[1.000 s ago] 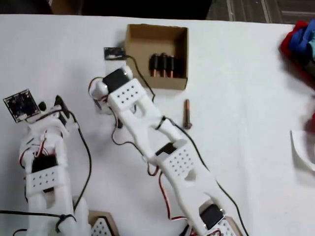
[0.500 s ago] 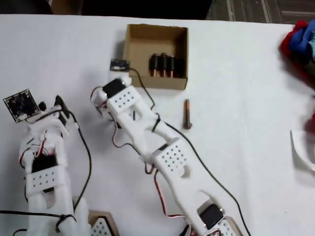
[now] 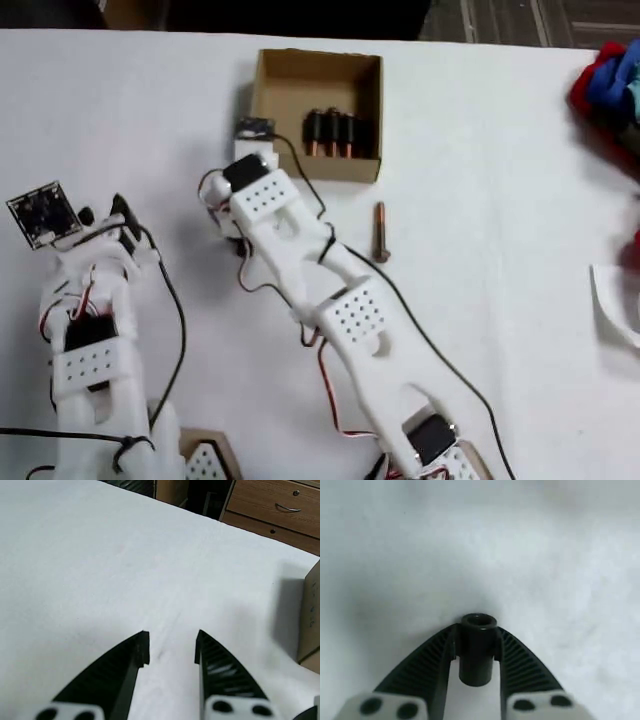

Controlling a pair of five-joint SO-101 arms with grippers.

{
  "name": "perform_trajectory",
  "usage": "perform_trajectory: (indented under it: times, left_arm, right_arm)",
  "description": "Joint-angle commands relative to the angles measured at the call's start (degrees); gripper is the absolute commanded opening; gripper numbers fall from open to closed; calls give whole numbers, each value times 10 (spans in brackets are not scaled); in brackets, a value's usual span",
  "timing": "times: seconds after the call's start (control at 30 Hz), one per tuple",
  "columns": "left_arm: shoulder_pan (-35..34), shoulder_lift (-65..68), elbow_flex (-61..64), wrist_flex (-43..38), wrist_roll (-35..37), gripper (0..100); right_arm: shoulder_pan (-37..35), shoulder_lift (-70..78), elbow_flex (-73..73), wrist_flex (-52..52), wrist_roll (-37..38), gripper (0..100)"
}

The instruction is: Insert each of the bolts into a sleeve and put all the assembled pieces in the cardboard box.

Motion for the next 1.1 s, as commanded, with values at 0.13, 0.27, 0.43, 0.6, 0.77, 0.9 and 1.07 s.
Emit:
perform_trajectory:
  times: [0.13,0.27,0.43,0.6,0.77,0.9,1.07]
  left_arm:
    - [-4,-13,-4,-11,3,172]
    - [-4,-13,-4,-11,3,172]
    - [-4,-13,-4,-11,3,172]
    - [-4,-13,-4,-11,3,172]
    - [-4,-13,-4,-11,3,172]
    - [-3,-11,-5,-8,-13,172]
    - [61,-11,-7,21,-76,172]
  right_arm:
    - [12,-6,-19,39,22,201]
    - [8,-2,-17,45,25,170]
    - [10,-1,-15,42,25,87]
    - [10,-1,-14,44,25,77]
    - [25,-11,-23,47,114,19]
    - [78,-65,-84,96,174,19]
    - [157,-199,-94,98,249,19]
